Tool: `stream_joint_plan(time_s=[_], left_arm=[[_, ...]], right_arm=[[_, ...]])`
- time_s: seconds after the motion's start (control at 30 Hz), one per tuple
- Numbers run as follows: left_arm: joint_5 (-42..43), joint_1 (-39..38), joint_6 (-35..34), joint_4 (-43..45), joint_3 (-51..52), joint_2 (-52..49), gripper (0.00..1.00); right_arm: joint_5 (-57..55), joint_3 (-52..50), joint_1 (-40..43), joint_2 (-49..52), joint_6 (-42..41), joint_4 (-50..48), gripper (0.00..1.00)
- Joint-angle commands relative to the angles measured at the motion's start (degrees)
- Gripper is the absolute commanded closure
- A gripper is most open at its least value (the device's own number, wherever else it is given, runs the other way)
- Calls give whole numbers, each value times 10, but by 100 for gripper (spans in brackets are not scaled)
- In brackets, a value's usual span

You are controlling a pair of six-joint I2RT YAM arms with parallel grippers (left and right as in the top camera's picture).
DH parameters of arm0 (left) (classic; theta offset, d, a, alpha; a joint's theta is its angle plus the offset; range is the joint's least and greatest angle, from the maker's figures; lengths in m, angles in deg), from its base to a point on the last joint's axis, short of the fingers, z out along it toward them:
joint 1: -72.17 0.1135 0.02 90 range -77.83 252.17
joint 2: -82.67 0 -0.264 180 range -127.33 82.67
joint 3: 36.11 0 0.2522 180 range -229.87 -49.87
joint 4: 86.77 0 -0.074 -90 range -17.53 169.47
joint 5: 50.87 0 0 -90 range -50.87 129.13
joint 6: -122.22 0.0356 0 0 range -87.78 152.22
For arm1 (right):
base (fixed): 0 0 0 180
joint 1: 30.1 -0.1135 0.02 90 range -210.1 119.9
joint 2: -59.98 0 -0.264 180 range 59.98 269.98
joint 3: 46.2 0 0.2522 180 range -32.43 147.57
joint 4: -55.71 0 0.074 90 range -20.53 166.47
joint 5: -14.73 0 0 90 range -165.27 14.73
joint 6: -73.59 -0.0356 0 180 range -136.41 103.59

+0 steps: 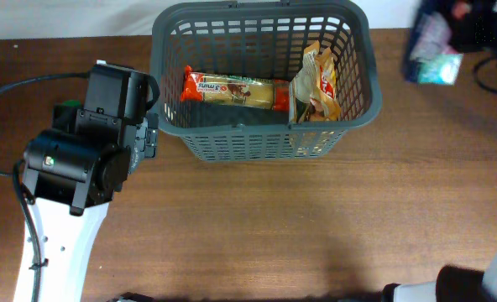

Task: Pack container
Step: 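Place the tissue packs on top of the spaghetti and release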

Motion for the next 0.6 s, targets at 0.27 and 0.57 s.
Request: stream_joint_plan(time_s=[0.27,0.57], left_arm=[[-12,3,0,1,-2,-1,1],[-12,3,1,2,-2,-1,1]], right_arm=[[-4,9,-260,78,508,12,96],[25,9,-272,282,484,-91,96]])
